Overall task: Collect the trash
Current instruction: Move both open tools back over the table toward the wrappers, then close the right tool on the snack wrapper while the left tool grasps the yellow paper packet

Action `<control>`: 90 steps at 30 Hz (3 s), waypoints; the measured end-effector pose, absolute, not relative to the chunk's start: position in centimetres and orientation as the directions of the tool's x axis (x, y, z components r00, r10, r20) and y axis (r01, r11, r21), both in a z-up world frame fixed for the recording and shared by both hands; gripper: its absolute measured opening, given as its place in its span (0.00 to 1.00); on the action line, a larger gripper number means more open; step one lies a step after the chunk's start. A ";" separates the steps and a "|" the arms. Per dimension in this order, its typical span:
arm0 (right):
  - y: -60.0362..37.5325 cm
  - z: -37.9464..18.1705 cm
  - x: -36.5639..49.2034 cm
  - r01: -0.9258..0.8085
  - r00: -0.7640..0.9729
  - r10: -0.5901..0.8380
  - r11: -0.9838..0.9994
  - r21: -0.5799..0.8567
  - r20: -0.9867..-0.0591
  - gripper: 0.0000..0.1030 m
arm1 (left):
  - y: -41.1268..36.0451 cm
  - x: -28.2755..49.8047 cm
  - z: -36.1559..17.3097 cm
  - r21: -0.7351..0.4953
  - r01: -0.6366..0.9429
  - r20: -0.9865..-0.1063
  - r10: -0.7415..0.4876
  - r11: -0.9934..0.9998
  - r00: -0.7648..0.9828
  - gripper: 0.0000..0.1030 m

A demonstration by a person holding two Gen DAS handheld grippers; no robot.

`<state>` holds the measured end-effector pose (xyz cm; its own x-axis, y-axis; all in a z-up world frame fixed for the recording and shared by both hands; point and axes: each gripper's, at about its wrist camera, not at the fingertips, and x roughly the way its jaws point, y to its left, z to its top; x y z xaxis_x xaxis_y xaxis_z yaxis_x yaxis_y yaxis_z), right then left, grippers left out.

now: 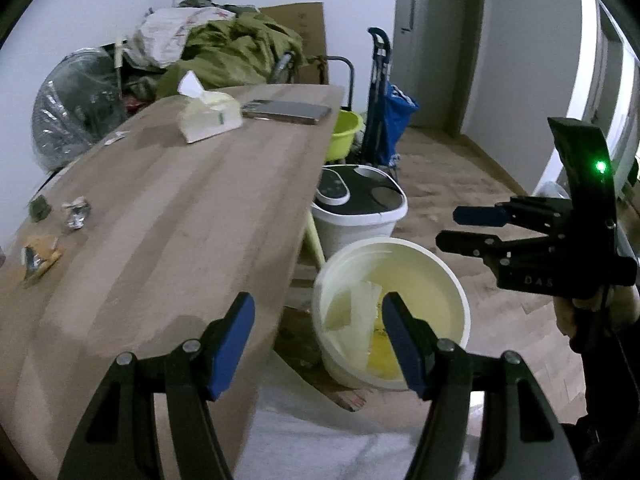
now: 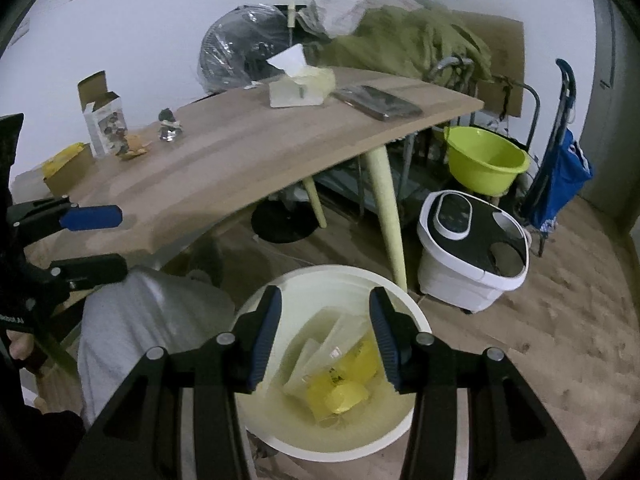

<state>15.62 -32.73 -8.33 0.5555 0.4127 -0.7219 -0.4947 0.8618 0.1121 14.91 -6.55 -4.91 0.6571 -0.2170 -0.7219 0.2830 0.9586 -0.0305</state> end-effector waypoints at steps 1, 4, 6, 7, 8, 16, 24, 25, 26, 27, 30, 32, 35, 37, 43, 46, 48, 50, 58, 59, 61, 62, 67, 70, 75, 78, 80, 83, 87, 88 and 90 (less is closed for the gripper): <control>-32.3 -8.1 15.7 -0.504 0.556 0.419 0.857 0.110 -0.718 0.42 | -6.2 14.9 -4.8 -0.033 0.277 -0.721 -0.215 0.960 0.658 0.65; -31.4 -7.7 16.0 -0.521 0.557 0.435 0.846 0.109 -0.707 0.42 | -5.2 14.5 -4.5 -0.035 0.262 -0.722 -0.206 0.965 0.660 0.65; -30.6 -7.3 16.3 -0.538 0.556 0.452 0.835 0.112 -0.697 0.42 | -4.4 14.4 -4.3 -0.027 0.241 -0.723 -0.185 0.970 0.666 0.65; -30.2 -7.1 16.3 -0.548 0.555 0.462 0.829 0.115 -0.692 0.42 | -4.0 14.2 -4.3 -0.025 0.231 -0.722 -0.178 0.973 0.669 0.65; -29.8 -7.0 16.4 -0.556 0.552 0.471 0.823 0.117 -0.688 0.42 | -3.5 14.1 -4.2 -0.023 0.219 -0.721 -0.168 0.975 0.672 0.65; -25.5 -6.4 17.1 -0.648 0.503 0.558 0.749 0.140 -0.660 0.51 | 0.8 13.2 -3.6 -0.019 0.104 -0.712 -0.086 0.994 0.696 0.65; -21.2 -5.0 18.3 -0.711 0.464 0.602 0.691 0.133 -0.650 0.51 | 5.1 12.8 -2.8 -0.025 0.011 -0.707 -0.026 1.000 0.707 0.65; -20.7 -4.8 18.5 -0.716 0.461 0.607 0.686 0.133 -0.648 0.51 | 5.7 12.8 -2.7 -0.028 0.001 -0.705 -0.020 1.000 0.709 0.65; -20.1 -4.6 18.8 -0.721 0.458 0.611 0.680 0.133 -0.646 0.51 | 6.3 12.8 -2.6 -0.030 -0.011 -0.704 -0.013 0.999 0.710 0.65; -19.5 -4.4 19.0 -0.725 0.454 0.615 0.676 0.134 -0.645 0.51 | 6.8 12.9 -2.5 -0.033 -0.021 -0.702 -0.008 0.999 0.712 0.65; -17.5 -4.0 19.8 -0.740 0.439 0.627 0.659 0.136 -0.644 0.51 | 8.2 13.0 -2.1 -0.040 -0.048 -0.698 0.006 0.998 0.716 0.65; -16.1 -3.8 20.2 -0.752 0.426 0.634 0.645 0.137 -0.645 0.51 | 9.1 13.1 -1.9 -0.042 -0.065 -0.697 0.017 0.997 0.716 0.65; -14.4 -3.6 20.9 -0.766 0.408 0.645 0.627 0.142 -0.646 0.51 | 10.3 13.3 -1.7 -0.046 -0.086 -0.699 0.029 0.995 0.715 0.65; -13.3 -3.5 21.4 -0.775 0.396 0.651 0.615 0.144 -0.648 0.51 | 11.3 13.5 -1.6 -0.046 -0.101 -0.701 0.040 0.994 0.712 0.65; -10.8 -3.2 23.2 -0.793 0.369 0.664 0.590 0.152 -0.650 0.51 | 13.5 14.5 -1.4 -0.052 -0.143 -0.708 0.064 0.988 0.703 0.65; -9.5 -3.1 24.2 -0.801 0.357 0.669 0.579 0.155 -0.652 0.51 | 14.7 15.1 -1.4 -0.053 -0.158 -0.711 0.074 0.986 0.700 0.65; -8.7 -2.9 24.8 -0.805 0.351 0.672 0.573 0.157 -0.652 0.51 | 15.4 15.6 -1.4 -0.055 -0.169 -0.713 0.080 0.984 0.697 0.65; -7.9 -2.8 25.4 -0.809 0.343 0.675 0.566 0.159 -0.653 0.51 | 16.1 16.1 -1.5 -0.060 -0.180 -0.714 0.084 0.982 0.695 0.65; -4.8 -2.6 27.9 -0.824 0.319 0.678 0.544 0.160 -0.662 0.51 | 18.4 18.2 -2.0 -0.079 -0.212 -0.718 0.091 0.974 0.690 0.65; -4.4 -2.6 28.3 -0.825 0.316 0.677 0.543 0.161 -0.665 0.51 | 18.5 18.5 -2.1 -0.077 -0.210 -0.717 0.092 0.975 0.691 0.65; -3.6 -2.6 28.9 -0.826 0.306 0.677 0.539 0.167 -0.669 0.51 | 18.8 19.0 -2.3 -0.077 -0.207 -0.718 0.090 0.975 0.690 0.65; -3.4 -2.6 29.1 -0.827 0.302 0.678 0.536 0.169 -0.670 0.51 | 18.9 19.3 -2.3 -0.079 -0.205 -0.719 0.086 0.976 0.690 0.65; -1.2 -2.5 30.3 -0.839 0.284 0.680 0.517 0.168 -0.675 0.51 | 19.9 20.3 -2.5 -0.086 -0.216 -0.720 0.089 0.973 0.689 0.65; 0.2 -2.6 31.0 -0.845 0.276 0.680 0.508 0.165 -0.680 0.56 | 20.5 20.9 -2.9 -0.095 -0.230 -0.717 0.094 0.969 0.691 0.65; 2.9 -2.8 32.1 -0.858 0.258 0.679 0.488 0.160 -0.687 0.59 | 22.5 22.0 -3.6 -0.150 -0.279 -0.711 0.093 0.949 0.697 0.65; 4.9 -3.4 32.9 -0.864 0.238 0.664 0.478 0.158 -0.709 0.59 | 23.2 22.4 -3.7 -0.181 -0.277 -0.703 0.073 0.944 0.708 0.65; 6.2 -4.0 33.3 -0.867 0.223 0.655 0.471 0.160 -0.722 0.59 | 23.7 22.5 -3.7 -0.197 -0.278 -0.699 0.064 0.940 0.713 0.65; 8.0 -4.7 33.8 -0.870 0.206 0.640 0.466 0.160 -0.740 0.59 | 24.4 22.5 -3.9 -0.215 -0.281 -0.693 0.057 0.935 0.719 0.70; 9.4 -5.2 34.4 -0.863 0.209 0.610 0.483 0.149 -0.764 0.59 | 25.4 23.2 -4.2 -0.247 -0.292 -0.699 0.039 0.924 0.714 0.73; 9.6 -5.3 34.6 -0.862 0.209 0.609 0.484 0.150 -0.765 0.59 | 25.6 23.5 -4.2 -0.248 -0.291 -0.699 0.037 0.924 0.714 0.73; 9.8 -5.4 34.9 -0.861 0.216 0.600 0.489 0.140 -0.770 0.59 | 25.9 24.2 -4.1 -0.261 -0.285 -0.701 0.022 0.923 0.713 0.74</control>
